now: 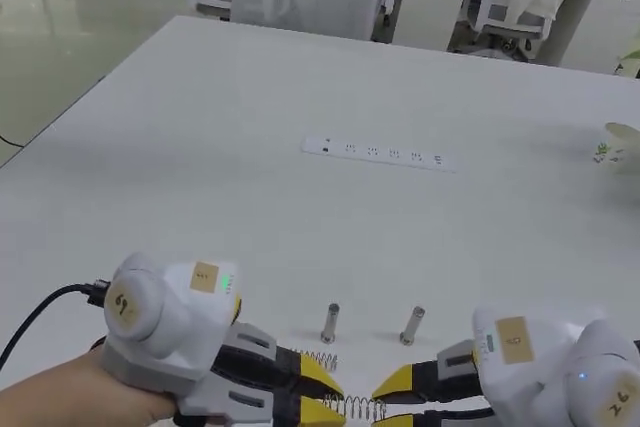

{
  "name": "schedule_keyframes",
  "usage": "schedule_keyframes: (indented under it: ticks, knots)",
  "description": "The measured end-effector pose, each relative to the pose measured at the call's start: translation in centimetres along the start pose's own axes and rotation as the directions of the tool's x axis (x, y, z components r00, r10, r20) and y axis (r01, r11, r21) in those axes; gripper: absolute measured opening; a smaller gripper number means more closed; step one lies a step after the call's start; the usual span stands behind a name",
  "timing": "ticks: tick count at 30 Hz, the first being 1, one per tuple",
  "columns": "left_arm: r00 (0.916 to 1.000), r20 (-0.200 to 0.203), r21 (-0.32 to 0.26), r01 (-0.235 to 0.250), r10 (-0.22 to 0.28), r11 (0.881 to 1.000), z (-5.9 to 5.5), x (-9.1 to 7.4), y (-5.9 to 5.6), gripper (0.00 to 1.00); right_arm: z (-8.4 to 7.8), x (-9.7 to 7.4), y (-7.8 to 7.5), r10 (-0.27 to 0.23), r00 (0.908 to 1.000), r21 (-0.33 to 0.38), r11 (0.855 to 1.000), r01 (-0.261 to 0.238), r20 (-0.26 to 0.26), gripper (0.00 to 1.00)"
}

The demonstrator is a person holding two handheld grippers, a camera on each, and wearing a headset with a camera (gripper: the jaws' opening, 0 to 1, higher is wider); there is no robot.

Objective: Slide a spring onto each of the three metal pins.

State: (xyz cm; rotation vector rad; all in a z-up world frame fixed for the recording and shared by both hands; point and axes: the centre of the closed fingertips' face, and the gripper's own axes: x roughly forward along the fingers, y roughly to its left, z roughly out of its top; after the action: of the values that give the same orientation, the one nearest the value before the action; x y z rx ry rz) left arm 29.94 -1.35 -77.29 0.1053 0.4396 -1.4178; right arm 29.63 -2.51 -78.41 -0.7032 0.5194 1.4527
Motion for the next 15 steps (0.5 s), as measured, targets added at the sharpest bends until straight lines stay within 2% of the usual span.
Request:
schedule_keyframes:
  ticks: [4, 10, 15]
  knots:
    - [1.0, 0.0, 0.001, -0.003, 0.003, 1.0, -0.1, 0.0, 0.1, 0.02, 0.5, -0.5, -0.1, -0.011, 0.9999, -0.046, 0.999, 0.011, 0.005, 0.07]
    - [1.0, 0.007, -0.002, -0.001, 0.001, 1.0, 0.0, -0.1, 0.1, 0.02, 1.5, -1.0, -0.1, 0.002, 0.9988, -0.032, 0.999, 0.0, 0.049, 0.07]
    - [1.0, -0.008, 0.012, -0.005, 0.005, 1.0, -0.3, -0.1, 0.1, 0.02, 2.1, -1.0, 0.0, 0.01, 0.9972, -0.02, 1.0, -0.008, 0.074, 0.07]
